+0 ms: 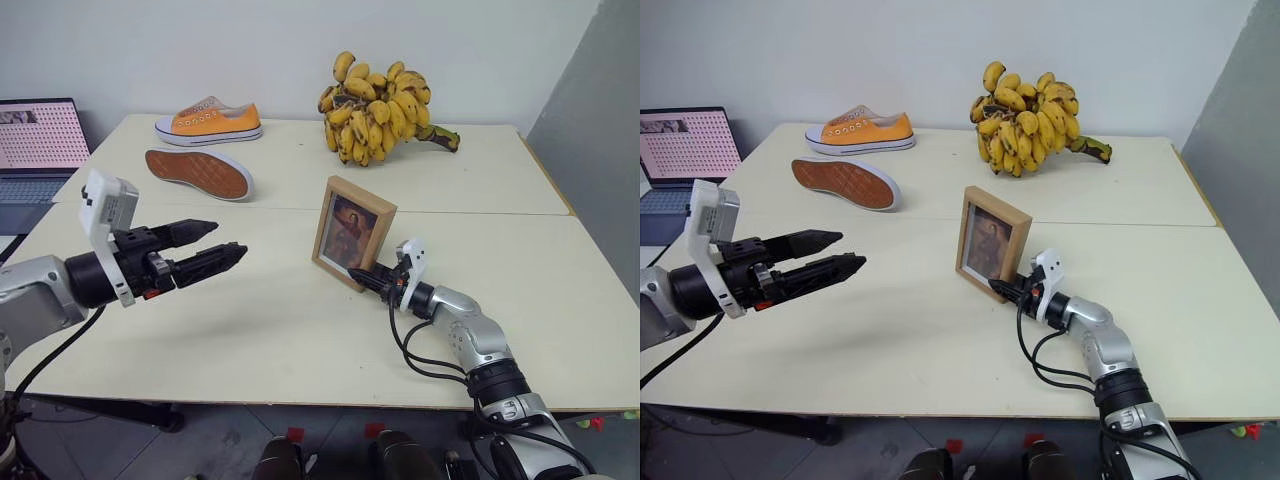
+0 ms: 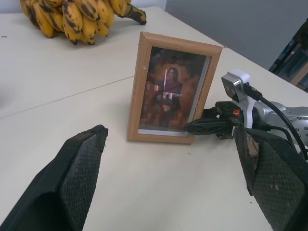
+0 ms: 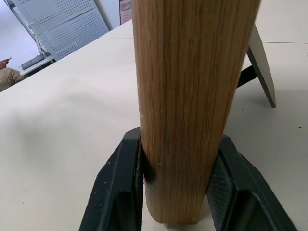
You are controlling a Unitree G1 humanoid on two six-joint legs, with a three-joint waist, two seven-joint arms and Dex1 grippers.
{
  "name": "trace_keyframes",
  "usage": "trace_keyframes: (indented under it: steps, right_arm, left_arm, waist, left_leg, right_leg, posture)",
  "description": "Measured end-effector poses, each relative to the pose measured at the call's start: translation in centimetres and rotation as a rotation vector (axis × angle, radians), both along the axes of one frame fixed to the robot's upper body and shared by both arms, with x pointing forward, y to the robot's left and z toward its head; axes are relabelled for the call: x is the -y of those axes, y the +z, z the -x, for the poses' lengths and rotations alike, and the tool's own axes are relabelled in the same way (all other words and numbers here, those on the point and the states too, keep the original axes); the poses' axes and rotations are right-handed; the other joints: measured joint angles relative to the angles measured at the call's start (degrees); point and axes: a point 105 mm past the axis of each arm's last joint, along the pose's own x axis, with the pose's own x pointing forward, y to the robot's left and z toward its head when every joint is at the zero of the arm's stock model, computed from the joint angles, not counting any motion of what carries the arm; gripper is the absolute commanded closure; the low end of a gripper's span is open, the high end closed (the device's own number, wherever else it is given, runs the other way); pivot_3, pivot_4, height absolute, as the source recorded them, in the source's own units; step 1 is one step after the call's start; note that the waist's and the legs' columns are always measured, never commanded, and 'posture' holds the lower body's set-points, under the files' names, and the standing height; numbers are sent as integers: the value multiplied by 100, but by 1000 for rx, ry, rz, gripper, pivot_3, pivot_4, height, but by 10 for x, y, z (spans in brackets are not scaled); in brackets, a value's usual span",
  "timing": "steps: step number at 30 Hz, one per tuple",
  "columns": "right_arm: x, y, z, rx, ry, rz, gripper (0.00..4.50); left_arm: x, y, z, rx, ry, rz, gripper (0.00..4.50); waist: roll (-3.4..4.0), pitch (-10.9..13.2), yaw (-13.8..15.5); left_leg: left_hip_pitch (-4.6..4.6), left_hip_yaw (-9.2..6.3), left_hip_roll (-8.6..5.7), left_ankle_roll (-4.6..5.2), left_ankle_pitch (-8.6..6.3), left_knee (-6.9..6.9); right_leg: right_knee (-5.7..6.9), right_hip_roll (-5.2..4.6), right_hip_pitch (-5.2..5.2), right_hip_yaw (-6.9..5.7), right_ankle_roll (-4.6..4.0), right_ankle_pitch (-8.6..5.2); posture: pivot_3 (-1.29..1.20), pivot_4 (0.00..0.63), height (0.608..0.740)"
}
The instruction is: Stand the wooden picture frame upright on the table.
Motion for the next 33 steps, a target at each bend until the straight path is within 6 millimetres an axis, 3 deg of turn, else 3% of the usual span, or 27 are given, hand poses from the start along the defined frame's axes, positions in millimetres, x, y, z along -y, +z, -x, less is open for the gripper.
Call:
trace_keyframes:
  steps: [4,10,16,22,23,25,28,33]
  right_arm:
    - [1,-1,0,-3,-5,13,2363]
    - [15,-13,0,-27,-43,83,1108]
    - [32,-14,6,14,-63,174,1108]
    - [71,-18,39,43,-46,360,1108]
    - [83,-14,51,43,-36,415,1108]
    - [89,-6,52,61,-49,431,1108]
    - [105,29,60,126,-77,471,1108]
    - [107,72,65,184,-87,465,1108]
  left_arm:
    - [3,1,-3,11,-8,-4,0]
    - [10,-1,-7,24,-27,11,0]
    - [14,-5,-13,63,-14,28,0]
    - [24,-7,-12,94,-57,40,0]
    - [27,-10,-11,96,-72,36,0]
    - [26,-12,-12,93,-72,33,0]
    - [31,-16,-13,104,-97,11,0]
    - [33,-14,-21,129,-112,-12,0]
  waist:
    - [0,0,2]
    - [0,1,11]
    - [-2,4,29]
    - [5,8,140]
    - [6,8,155]
    - [0,8,152]
    - [3,11,147]
    - [3,11,152]
  left_leg:
    - [0,0,-1,0,0,0]
    - [-3,1,0,0,0,-3]
    - [-6,2,-2,0,-1,-4]
    - [-10,6,-4,0,-1,-9]
    - [-13,7,-5,0,-1,-8]
    - [-12,5,-1,0,-1,-8]
    - [-10,8,1,0,-1,-10]
    - [-15,9,0,1,-1,-11]
  right_leg:
    - [-1,0,0,0,1,-1]
    - [-6,0,-2,1,1,-1]
    - [-16,-2,-1,1,2,-1]
    - [-35,-6,1,4,11,-5]
    - [-37,-6,1,6,11,-6]
    - [-41,-3,1,5,11,-6]
    - [-46,0,1,9,14,-7]
    - [-58,-1,1,9,16,-6]
  posture:
    - [0,150,740]
    - [0,150,740]
    - [0,150,740]
    - [0,150,740]
    - [0,150,740]
    - [0,150,740]
    - [0,150,740]
    - [0,150,740]
